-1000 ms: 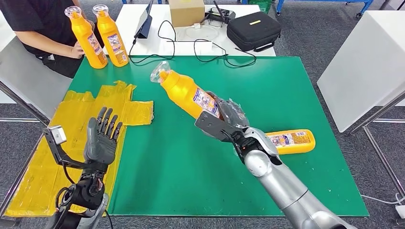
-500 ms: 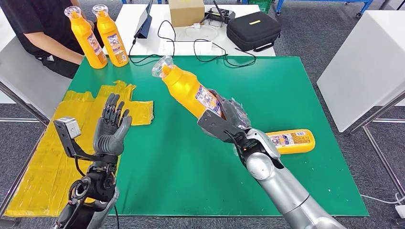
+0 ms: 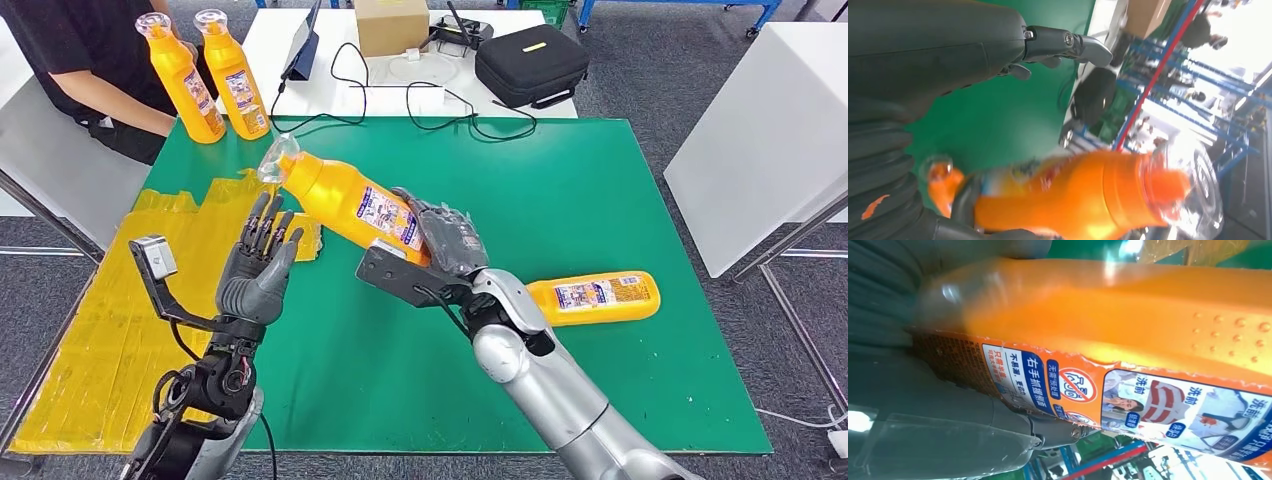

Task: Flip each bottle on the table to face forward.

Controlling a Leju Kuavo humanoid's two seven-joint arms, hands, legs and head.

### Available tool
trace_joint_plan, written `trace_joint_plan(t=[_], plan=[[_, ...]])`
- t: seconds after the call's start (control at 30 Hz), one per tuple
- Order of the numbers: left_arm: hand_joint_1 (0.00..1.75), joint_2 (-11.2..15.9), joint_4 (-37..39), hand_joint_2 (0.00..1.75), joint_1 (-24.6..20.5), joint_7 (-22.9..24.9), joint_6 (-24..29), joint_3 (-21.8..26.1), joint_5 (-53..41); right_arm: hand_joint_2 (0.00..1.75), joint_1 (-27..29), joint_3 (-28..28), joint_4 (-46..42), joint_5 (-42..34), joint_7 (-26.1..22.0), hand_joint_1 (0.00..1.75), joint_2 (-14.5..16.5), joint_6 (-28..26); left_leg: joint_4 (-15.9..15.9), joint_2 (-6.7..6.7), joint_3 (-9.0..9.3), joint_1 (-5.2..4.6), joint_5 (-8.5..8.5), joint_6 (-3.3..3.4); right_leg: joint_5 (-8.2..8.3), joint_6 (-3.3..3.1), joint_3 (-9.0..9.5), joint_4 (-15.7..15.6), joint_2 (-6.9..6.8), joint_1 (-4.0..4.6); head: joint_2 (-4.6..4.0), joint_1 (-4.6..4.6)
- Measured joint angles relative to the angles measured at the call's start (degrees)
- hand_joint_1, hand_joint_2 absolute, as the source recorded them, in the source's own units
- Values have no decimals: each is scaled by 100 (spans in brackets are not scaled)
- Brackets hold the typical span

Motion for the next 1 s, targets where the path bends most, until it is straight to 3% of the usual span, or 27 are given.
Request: trace_joint_plan(t=[0.33, 0.73, 1.0], plan=[[0, -149, 20, 175, -314, 85, -149, -150, 306, 175, -125, 106, 465, 367, -46, 175, 221, -122, 0, 0, -1, 0, 0, 0, 0, 0, -1, 0, 0, 0, 0, 0], [0, -258, 177, 175, -709, -43, 362, -390, -159, 175, -280, 300, 967, 817, 178, 175, 609, -198, 0, 0, -3, 0, 0, 0, 0, 0, -7, 0, 1, 0, 0, 0], [0, -359, 553, 175, -946, 25, 497, -522, 81, 175, -452, 381, 1255, 825, 202, 175, 849, -218, 0, 0, -6, 0, 1, 0, 1, 0, -10, 1, 0, 0, 0, 1]])
